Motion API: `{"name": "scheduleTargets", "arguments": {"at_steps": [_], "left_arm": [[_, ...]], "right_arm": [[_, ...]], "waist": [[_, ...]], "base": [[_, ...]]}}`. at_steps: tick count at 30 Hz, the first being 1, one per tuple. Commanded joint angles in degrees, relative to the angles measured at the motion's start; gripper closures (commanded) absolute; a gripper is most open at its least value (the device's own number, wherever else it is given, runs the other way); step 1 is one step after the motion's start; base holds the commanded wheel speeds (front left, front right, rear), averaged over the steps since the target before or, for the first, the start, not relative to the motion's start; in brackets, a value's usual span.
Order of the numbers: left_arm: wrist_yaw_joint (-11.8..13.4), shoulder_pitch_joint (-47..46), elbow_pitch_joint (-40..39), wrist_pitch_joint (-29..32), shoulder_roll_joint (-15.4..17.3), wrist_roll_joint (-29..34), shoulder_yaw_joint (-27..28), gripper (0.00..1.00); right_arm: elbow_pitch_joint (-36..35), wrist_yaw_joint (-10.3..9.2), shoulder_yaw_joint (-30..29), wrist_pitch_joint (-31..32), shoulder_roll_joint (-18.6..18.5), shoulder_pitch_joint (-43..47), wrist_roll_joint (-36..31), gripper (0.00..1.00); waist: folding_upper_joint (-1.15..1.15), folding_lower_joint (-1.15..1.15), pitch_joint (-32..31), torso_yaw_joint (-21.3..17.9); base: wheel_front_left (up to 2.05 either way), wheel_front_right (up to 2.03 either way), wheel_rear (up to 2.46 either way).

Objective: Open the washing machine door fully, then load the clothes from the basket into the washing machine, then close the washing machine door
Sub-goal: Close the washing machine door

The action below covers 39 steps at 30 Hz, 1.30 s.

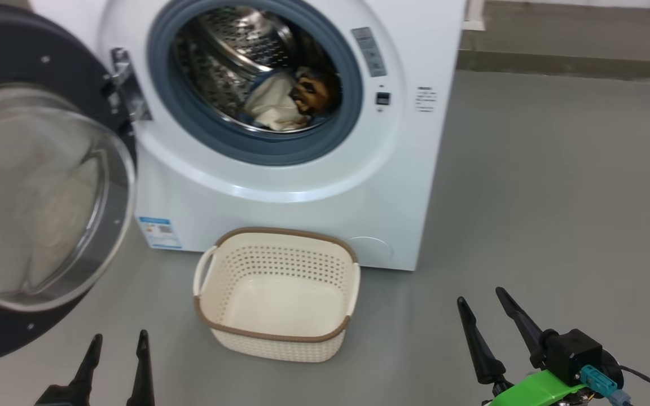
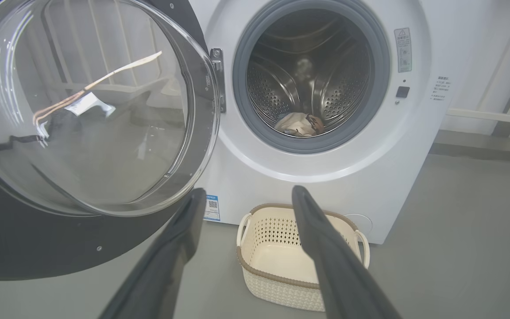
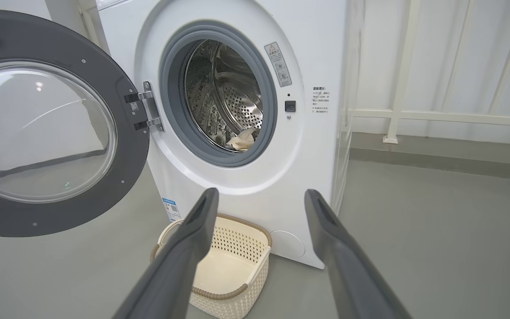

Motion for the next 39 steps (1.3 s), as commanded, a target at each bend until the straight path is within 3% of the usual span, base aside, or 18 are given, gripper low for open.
{"name": "scheduleTargets", "arguments": {"at_steps": [1, 13, 24, 39], "left_arm": [[-0.08, -1.24, -1.13, -0.36, 1.19, 0.46, 1.75, 0.0], [0.14, -1.08, -1.57, 0.27, 3.27, 0.7, 1.43, 0.0], [2.04, 0.56, -4.3, -0.03, 3.32, -0.66, 3.39, 0.0], [3.16, 1.11, -5.3, -0.25, 3.34, -1.04, 3.79, 0.0]], "right_arm": [[-1.86, 0.09, 1.65, -0.28, -0.14, -0.6, 0.61, 0.0], [-2.77, 0.09, 3.76, -0.28, -0.14, -0.34, 2.5, 0.0], [-1.21, 0.09, 7.91, -0.28, -0.14, -4.58, 2.88, 0.0], [-0.24, 0.09, 8.16, -0.28, -0.14, -5.12, 3.04, 0.0]], "waist": [[0.0, 0.0, -0.38, 4.08], [0.0, 0.0, -0.75, 14.69], [0.0, 0.0, 1.23, 16.44], [0.0, 0.0, 0.88, 16.1]], "base": [[0.0, 0.0, 0.0], [0.0, 0.0, 0.0], [0.0, 0.0, 0.0], [0.0, 0.0, 0.0]]}}
